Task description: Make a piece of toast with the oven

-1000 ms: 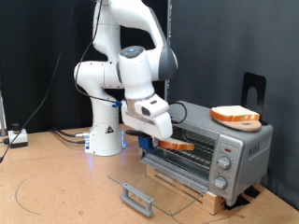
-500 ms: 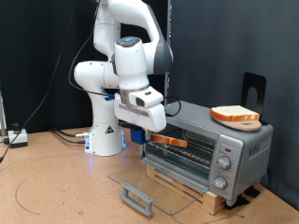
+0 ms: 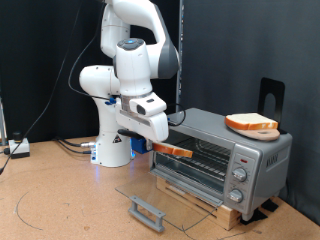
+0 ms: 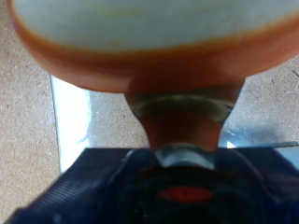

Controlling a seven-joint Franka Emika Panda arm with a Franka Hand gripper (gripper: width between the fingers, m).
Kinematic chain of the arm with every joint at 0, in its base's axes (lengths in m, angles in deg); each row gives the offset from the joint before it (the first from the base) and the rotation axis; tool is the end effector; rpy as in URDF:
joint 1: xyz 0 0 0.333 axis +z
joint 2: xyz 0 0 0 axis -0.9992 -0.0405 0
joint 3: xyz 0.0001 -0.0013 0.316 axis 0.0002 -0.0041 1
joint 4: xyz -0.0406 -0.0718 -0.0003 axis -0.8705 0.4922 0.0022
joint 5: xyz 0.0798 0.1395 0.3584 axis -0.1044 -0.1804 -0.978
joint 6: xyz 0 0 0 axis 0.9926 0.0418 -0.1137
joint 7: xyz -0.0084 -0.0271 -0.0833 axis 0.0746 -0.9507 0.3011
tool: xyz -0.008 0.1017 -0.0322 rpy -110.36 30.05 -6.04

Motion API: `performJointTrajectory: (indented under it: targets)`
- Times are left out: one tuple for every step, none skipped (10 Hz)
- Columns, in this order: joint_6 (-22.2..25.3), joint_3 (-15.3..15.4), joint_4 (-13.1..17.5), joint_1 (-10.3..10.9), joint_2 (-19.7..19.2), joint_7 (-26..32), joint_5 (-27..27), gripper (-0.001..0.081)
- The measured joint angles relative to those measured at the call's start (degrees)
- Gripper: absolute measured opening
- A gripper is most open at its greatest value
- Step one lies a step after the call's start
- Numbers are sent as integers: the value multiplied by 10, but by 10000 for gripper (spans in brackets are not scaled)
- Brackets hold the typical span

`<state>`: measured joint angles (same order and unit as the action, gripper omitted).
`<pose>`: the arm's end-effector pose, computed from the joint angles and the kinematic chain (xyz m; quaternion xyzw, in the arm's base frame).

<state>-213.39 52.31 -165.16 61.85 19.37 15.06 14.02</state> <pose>0.3905 -0.0361 0.3334 -0.8593 -0.5071 -0.0208 0.0633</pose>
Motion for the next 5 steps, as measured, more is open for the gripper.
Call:
performJointTrajectory:
  targets:
    - [-3,7,0,0,-4,-14,1,413]
    - [-7,15,0,0,-10,-27,6,413]
    - [-13,21,-1,0,-18,-37,14,413]
    - [-24,25,-3,-1,-26,-44,26,413]
    - [-38,28,-7,-4,-35,-47,45,413]
